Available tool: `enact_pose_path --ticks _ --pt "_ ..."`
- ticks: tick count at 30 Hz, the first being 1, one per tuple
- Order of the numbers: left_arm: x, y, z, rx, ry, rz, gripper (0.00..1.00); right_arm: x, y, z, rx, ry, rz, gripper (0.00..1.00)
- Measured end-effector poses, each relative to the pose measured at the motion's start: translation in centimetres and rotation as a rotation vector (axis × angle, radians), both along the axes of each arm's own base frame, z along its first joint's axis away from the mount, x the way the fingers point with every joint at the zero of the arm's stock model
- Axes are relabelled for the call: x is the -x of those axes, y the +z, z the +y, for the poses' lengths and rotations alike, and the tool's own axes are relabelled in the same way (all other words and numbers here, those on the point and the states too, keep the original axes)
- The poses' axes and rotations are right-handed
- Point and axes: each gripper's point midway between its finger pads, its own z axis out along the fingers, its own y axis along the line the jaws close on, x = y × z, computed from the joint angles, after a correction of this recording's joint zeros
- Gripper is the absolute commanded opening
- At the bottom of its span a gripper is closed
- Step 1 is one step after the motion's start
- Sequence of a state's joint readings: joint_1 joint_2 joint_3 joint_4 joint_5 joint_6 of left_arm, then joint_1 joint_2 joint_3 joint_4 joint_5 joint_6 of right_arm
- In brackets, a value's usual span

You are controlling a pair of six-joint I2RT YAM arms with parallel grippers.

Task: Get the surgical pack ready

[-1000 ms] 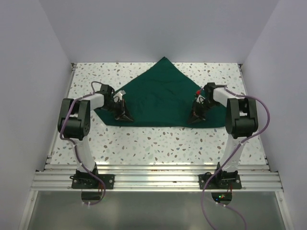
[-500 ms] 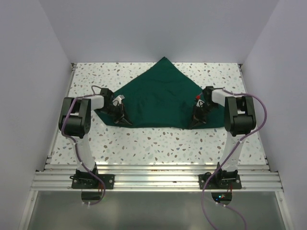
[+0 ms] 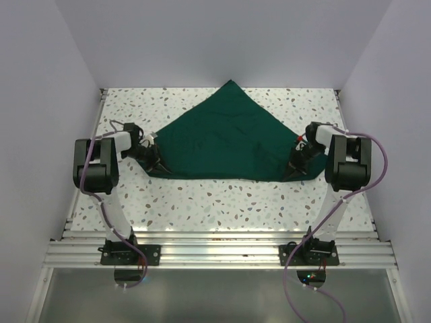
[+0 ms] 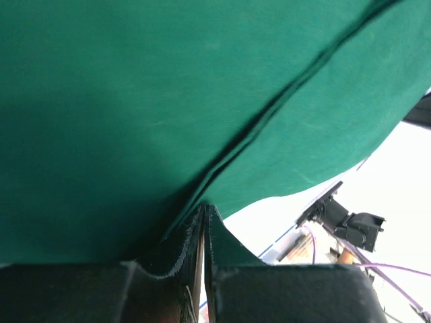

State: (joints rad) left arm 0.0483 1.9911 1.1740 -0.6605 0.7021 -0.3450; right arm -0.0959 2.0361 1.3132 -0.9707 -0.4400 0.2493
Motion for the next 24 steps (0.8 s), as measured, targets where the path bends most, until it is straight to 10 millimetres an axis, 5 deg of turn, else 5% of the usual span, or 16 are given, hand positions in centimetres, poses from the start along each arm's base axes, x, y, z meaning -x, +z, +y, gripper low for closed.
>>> enact_pose_path --ticks 14,20,24 --pt "0.0 0.1 5.8 -0.142 0.092 -0.002 0.15 0.7 0.0 -5.9 0.099 -0.133 0.045 0.08" --pt "-1.7 0.8 8.9 -0.274 0.137 -0.056 0.36 0.5 0.3 -8.9 0.164 -0.184 0.049 0.11" --pt "-4.0 2.6 11.0 -0.357 0.180 -0.129 0.48 -1.1 1.3 -9.9 0.191 -0.193 0.001 0.26"
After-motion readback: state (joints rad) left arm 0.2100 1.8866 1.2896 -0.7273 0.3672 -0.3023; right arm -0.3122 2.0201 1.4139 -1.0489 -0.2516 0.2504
